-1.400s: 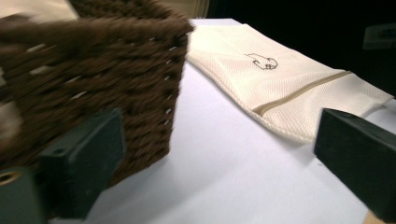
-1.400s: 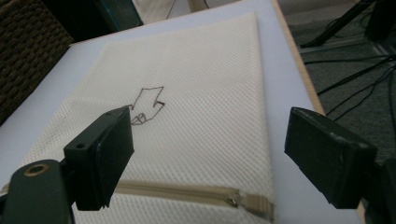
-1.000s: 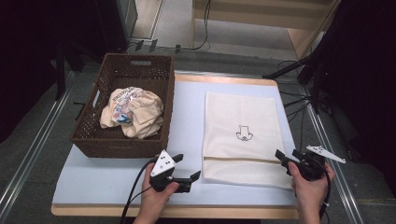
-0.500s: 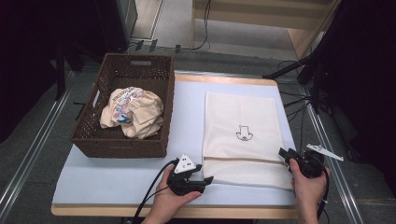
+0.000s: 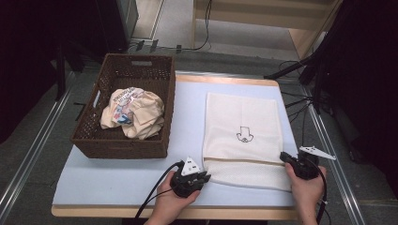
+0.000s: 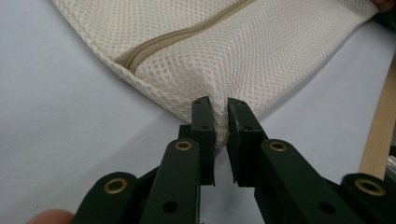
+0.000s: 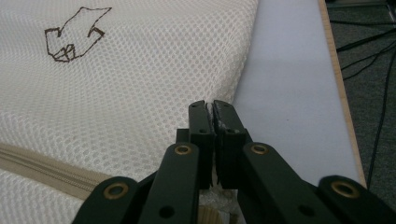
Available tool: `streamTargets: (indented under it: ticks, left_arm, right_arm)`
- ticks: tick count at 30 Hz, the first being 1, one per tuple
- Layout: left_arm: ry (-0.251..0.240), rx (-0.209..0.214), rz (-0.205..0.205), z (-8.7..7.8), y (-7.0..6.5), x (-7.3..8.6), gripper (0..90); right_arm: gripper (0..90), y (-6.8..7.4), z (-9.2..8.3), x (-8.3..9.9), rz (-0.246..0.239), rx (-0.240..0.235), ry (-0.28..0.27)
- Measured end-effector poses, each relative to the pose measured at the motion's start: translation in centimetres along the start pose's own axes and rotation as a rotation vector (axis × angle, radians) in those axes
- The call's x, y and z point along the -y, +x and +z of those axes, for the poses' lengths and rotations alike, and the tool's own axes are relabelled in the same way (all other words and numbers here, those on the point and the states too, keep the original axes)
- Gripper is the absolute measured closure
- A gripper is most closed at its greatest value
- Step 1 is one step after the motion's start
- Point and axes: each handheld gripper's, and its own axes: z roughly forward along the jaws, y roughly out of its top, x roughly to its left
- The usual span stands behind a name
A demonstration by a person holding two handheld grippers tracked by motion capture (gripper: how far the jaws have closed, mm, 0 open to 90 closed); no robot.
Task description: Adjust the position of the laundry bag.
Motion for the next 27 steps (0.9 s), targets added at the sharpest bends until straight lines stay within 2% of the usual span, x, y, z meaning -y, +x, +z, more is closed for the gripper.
streamTargets:
  ticks: [4,5,8,9,14,27]
  left_arm:
    - [-0.014,-0.009,0.011,-0.4,0.1,0.0,83.6]
    - [-0.016,0.0,0.01,-0.5,0.3,0.1,83.7]
    - [-0.033,-0.001,-0.004,-1.2,0.8,0.2,83.6]
    - [-0.039,-0.002,-0.008,-1.3,0.9,0.2,83.6]
    - [-0.063,-0.008,-0.023,-2.5,1.7,0.3,83.4]
    - [-0.077,-0.025,-0.042,-4.2,2.6,1.3,83.2]
  right_arm:
    - [88.7,0.3,-0.1,0.1,-0.006,-0.009,-0.009]
    - [88.7,0.4,-0.1,0.1,-0.006,-0.013,-0.011]
    - [88.7,0.6,-0.2,0.1,-0.004,-0.038,-0.023]
    - [88.7,0.8,-0.3,0.1,0.016,-0.062,-0.03]
    - [88.7,1.5,-0.2,0.1,-0.003,-0.085,-0.036]
    - [88.4,3.2,0.2,-0.1,-0.028,-0.135,-0.049]
